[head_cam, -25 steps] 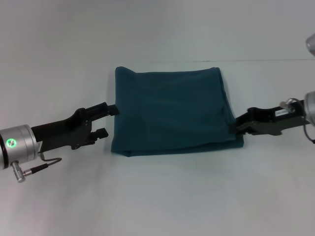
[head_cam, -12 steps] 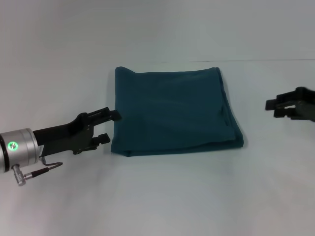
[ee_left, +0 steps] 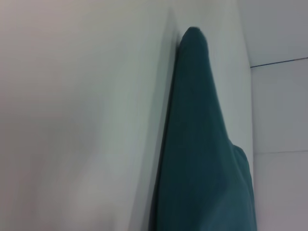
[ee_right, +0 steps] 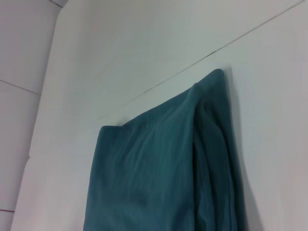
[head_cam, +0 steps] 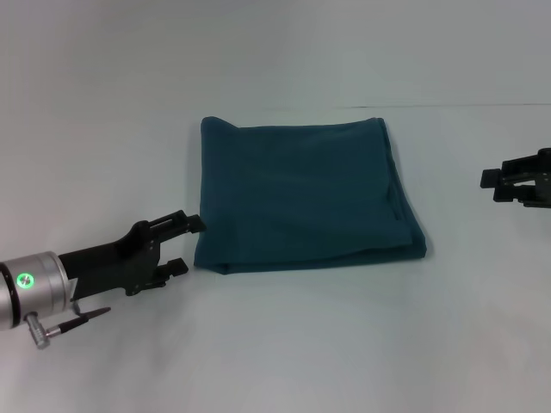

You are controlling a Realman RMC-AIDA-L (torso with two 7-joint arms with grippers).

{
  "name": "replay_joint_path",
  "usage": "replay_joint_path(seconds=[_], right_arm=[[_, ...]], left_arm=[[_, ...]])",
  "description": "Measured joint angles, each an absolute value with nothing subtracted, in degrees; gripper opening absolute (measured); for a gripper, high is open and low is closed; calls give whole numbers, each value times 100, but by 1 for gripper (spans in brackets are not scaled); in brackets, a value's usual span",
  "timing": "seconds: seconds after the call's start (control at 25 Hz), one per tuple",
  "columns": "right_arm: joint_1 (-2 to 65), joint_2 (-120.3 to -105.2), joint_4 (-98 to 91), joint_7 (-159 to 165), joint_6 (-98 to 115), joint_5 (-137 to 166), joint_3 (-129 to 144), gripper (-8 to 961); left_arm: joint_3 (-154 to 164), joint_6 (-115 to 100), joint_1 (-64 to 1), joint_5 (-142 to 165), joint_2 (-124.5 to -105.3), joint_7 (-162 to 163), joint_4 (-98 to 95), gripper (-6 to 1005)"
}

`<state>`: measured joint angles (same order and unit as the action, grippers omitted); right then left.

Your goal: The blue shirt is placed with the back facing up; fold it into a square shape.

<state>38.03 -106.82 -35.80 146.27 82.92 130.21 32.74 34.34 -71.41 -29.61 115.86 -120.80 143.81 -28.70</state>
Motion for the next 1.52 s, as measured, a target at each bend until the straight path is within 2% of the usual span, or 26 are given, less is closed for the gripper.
replay_joint_path(seconds=[0.8, 1.2, 1.52], right_arm=[[3799, -10669, -3577, 14601, 8291, 13016, 3102, 393], [3781, -10669, -3575, 14573, 8296, 13016, 2978, 394], [3779, -10669, -3563, 14572, 8302, 13016, 2971, 394]], left_arm=[[3450, -6517, -3277, 11583, -12136, 14335, -2351, 900], [3455, -6433, -3305, 11570, -12149, 14494, -2280, 804], [3454, -6433, -3287, 11584, -12146, 14504, -2276, 583]])
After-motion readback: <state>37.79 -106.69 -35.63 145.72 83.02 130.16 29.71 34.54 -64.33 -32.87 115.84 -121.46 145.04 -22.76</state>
